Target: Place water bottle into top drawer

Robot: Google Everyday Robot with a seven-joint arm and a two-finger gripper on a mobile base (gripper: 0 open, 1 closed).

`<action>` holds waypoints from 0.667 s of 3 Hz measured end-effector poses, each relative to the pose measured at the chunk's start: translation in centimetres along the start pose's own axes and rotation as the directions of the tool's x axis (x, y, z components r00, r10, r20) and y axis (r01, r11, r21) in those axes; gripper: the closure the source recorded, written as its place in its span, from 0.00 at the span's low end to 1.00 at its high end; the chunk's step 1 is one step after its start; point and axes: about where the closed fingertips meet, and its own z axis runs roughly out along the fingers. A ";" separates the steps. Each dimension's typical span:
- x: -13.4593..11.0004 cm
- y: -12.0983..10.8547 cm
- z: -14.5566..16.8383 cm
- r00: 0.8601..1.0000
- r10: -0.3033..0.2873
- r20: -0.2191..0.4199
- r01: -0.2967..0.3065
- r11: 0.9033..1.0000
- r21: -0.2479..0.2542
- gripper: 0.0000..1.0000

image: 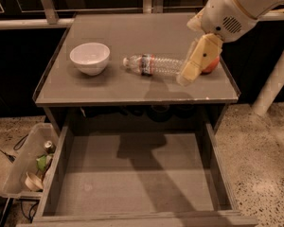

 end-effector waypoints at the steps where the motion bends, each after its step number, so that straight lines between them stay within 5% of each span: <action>1: -0.4 -1.6 2.0 0.996 0.022 0.089 -0.021 1.000 -0.013 0.00; 2: -1.0 -2.9 3.7 0.987 -0.011 0.163 0.011 1.000 0.004 0.00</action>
Offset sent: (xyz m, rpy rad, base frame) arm 0.0643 0.0259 -0.0275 0.2189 -0.1303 0.0766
